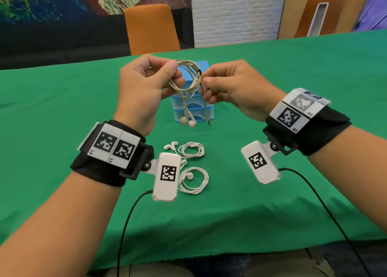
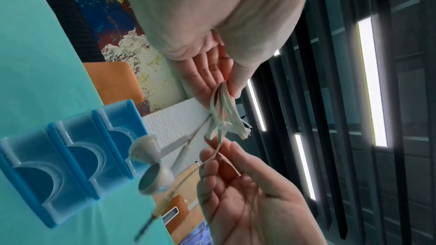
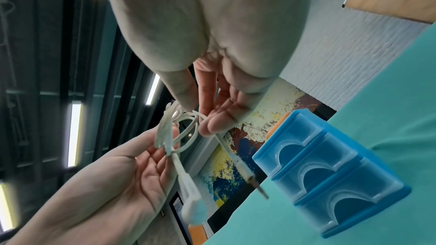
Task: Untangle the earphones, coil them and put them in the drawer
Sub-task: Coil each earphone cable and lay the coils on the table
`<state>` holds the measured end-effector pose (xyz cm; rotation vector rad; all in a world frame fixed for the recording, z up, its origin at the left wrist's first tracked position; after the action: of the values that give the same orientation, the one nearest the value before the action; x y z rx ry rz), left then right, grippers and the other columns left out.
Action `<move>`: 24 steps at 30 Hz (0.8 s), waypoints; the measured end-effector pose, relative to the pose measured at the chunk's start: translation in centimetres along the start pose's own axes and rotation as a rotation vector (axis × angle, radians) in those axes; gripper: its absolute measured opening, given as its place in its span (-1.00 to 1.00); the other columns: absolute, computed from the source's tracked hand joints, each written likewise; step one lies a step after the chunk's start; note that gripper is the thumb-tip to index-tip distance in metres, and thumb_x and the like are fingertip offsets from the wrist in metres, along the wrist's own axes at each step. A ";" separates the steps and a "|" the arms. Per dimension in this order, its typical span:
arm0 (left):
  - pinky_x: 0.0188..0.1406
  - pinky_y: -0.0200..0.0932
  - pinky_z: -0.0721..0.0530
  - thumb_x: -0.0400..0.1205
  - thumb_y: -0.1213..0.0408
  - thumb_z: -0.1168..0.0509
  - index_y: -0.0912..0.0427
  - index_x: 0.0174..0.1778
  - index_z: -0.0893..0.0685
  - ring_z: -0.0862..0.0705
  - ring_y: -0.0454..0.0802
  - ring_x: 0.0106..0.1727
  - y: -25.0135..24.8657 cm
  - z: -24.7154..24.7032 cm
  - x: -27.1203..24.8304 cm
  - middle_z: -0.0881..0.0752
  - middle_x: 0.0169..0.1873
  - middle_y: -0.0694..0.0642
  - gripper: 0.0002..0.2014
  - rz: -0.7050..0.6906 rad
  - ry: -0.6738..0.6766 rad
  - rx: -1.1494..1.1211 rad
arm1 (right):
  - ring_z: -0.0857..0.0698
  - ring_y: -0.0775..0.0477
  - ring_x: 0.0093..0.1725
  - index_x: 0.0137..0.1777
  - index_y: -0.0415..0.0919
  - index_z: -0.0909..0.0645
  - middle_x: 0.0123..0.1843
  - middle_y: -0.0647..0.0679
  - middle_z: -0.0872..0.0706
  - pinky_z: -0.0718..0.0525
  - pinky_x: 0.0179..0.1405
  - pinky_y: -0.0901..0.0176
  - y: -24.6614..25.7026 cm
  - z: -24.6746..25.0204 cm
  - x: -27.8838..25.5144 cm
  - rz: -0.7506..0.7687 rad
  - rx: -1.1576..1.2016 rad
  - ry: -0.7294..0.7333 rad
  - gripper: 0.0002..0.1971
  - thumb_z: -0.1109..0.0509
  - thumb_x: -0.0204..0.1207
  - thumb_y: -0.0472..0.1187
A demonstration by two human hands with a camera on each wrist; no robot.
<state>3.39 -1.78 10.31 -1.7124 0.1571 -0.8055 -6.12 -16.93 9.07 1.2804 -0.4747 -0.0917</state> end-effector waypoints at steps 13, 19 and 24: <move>-0.19 -0.09 -0.76 0.68 0.40 -0.41 0.30 -0.05 -0.68 -0.83 0.04 -0.22 0.2 -0.1 -0.7 -0.82 -0.25 0.17 -0.95 -0.119 -0.073 -0.081 | -0.51 0.09 -0.39 0.12 -0.48 -0.65 -0.27 -0.10 -0.64 -0.49 -0.30 0.30 0.2 -1.3 0.0 -0.044 0.165 0.056 -0.66 -0.36 0.70 -0.12; -0.14 -0.04 -0.78 0.67 0.41 -0.42 0.33 -0.04 -0.69 -0.84 0.11 -0.17 0.5 -0.1 -0.9 -0.83 -0.23 0.21 -0.94 -0.111 -0.051 -0.059 | -0.50 0.12 -0.43 0.11 -0.63 -0.64 -0.31 -0.12 -0.62 -0.49 -0.38 0.37 0.3 -0.7 0.5 0.008 0.063 0.001 -0.68 -0.40 0.67 -0.27; -0.06 -0.15 -0.76 0.68 0.35 -0.40 0.19 0.01 -0.66 -0.83 -0.01 -0.13 1.5 0.7 -1.2 -0.88 -0.18 0.17 -0.95 0.041 0.089 0.060 | -0.52 0.07 -0.44 -0.04 -0.51 -0.69 -0.36 -0.14 -0.66 -0.50 -0.44 0.35 1.3 0.1 0.3 0.089 -0.164 0.084 -0.81 -0.44 0.63 -0.31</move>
<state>3.39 -1.09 8.35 -1.6130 0.2262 -0.8481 -6.10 -16.75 10.43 1.0960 -0.4422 -0.0014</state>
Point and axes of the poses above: each hand's wrist, its own x-axis towards the middle knuckle, its own z-axis out of the back of the hand, y = z × x, the point moved 6 cm from there along x, towards the middle knuckle
